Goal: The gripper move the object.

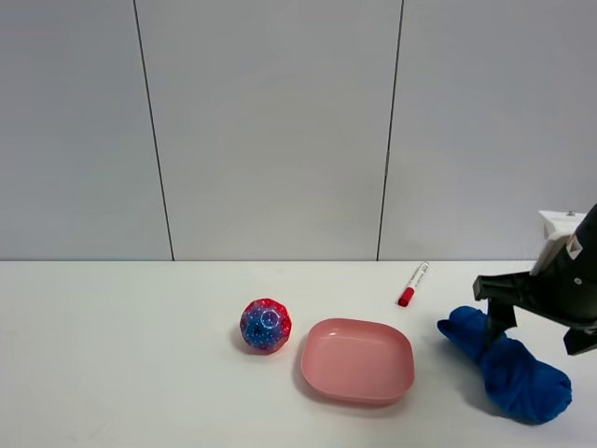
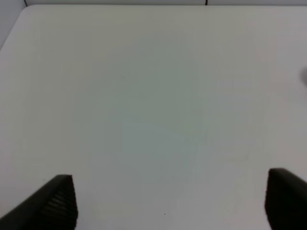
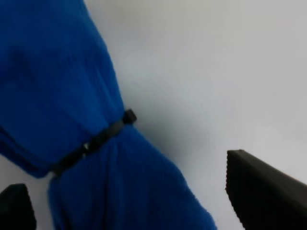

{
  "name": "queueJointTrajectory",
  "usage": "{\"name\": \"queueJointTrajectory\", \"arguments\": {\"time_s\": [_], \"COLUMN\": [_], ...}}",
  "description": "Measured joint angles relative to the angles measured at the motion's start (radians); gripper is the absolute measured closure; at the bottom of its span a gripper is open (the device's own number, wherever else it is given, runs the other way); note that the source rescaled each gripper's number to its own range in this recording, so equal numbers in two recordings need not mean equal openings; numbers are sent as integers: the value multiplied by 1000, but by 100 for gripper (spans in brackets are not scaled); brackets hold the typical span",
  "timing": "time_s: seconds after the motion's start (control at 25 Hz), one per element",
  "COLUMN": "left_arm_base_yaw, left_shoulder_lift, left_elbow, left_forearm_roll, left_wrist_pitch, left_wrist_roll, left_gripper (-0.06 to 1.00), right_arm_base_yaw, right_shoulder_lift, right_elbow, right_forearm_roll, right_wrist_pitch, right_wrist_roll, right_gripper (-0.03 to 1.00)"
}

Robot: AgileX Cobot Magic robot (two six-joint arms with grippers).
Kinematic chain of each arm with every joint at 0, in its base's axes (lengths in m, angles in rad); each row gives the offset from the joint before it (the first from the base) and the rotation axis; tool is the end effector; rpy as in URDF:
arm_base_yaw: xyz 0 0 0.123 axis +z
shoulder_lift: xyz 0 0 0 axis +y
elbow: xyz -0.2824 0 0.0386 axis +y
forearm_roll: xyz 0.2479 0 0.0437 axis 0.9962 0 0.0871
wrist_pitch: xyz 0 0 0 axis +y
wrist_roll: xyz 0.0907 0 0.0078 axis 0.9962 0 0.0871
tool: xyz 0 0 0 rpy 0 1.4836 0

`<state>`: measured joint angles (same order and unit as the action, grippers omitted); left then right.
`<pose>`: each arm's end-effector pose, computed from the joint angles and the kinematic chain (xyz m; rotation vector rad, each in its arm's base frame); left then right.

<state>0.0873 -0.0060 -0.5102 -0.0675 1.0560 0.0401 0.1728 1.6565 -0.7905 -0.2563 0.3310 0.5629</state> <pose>-0.0064 -0.0059 0.2805 -0.0441 2.0211 0.0002 0.2945 0.0437 0.1596 0.2222 2.6556 0.0493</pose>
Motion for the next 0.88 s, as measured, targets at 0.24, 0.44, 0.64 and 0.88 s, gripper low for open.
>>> {"name": "queueJointTrajectory", "arguments": {"time_s": [0.24, 0.44, 0.64, 0.88], "left_arm_base_yaw": [0, 0, 0, 0], "left_shoulder_lift": [0, 0, 0, 0], "left_elbow": [0, 0, 0, 0], "left_forearm_roll": [0, 0, 0, 0], "left_wrist_pitch": [0, 0, 0, 0], "left_wrist_roll": [0, 0, 0, 0], "left_gripper": [-6, -6, -6, -6], "right_arm_base_yaw": [0, 0, -26, -148], "right_shoulder_lift": [-303, -586, -888, -1102], "right_elbow": [-14, -101, -180, -180], "right_forearm_roll": [96, 175, 190, 164], "right_wrist_pitch": [109, 289, 481, 625], "right_wrist_roll": [-249, -471, -512, -511], "right_gripper": [15, 15, 15, 15]}}
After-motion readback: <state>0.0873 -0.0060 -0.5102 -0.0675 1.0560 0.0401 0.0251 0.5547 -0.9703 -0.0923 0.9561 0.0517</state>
